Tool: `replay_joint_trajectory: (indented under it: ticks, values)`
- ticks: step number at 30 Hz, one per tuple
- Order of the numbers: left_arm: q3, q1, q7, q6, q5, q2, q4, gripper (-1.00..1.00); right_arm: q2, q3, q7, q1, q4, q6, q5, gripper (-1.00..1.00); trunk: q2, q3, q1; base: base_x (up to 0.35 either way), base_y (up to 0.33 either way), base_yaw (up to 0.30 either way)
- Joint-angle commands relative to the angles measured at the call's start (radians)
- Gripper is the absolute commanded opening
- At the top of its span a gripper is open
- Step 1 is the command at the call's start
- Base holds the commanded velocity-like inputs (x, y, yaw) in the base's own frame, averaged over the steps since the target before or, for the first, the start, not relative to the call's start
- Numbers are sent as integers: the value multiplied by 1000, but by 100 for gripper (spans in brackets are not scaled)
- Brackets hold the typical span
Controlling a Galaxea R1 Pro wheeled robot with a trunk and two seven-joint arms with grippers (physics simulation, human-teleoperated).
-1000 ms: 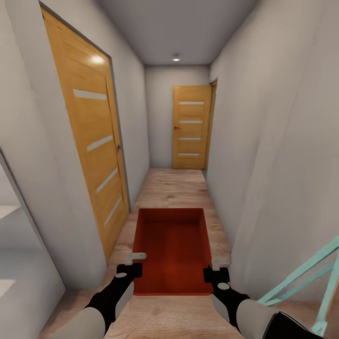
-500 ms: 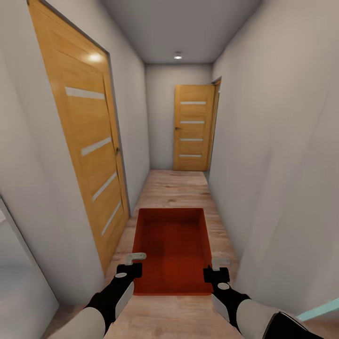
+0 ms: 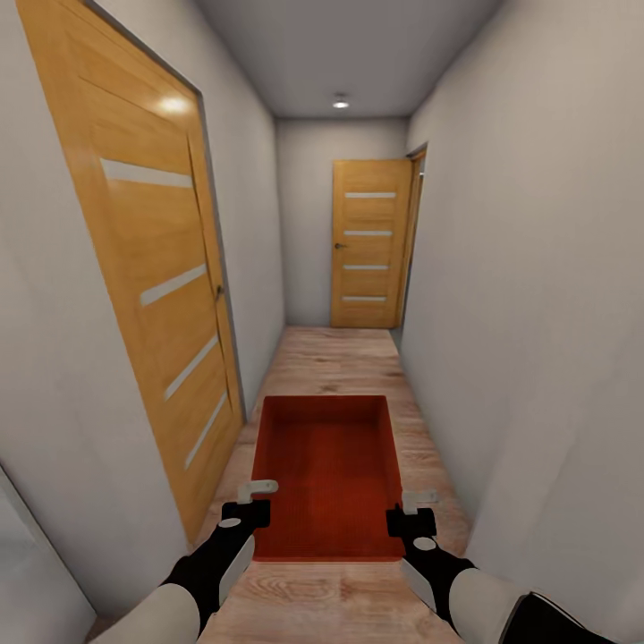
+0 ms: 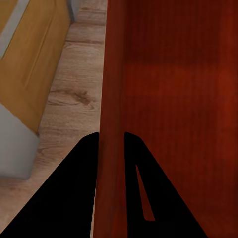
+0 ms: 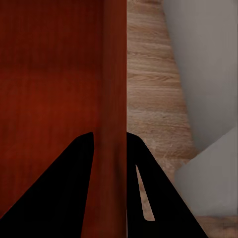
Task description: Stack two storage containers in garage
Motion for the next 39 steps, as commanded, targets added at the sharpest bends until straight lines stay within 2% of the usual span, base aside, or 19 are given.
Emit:
replay_joint_trajectory:
  ticks: [1, 39]
  values:
    - [8, 0, 13, 7, 9, 11, 0, -100, -6, -68, -2, -1, -2, -8, -1, -100, -2, -2, 1, 322, 3, 0]
    - [8, 0, 13, 7, 9, 11, 0, -100, -6, -68, -1, -1, -2, -7, -1, -100, -2, -2, 1, 322, 0, -17]
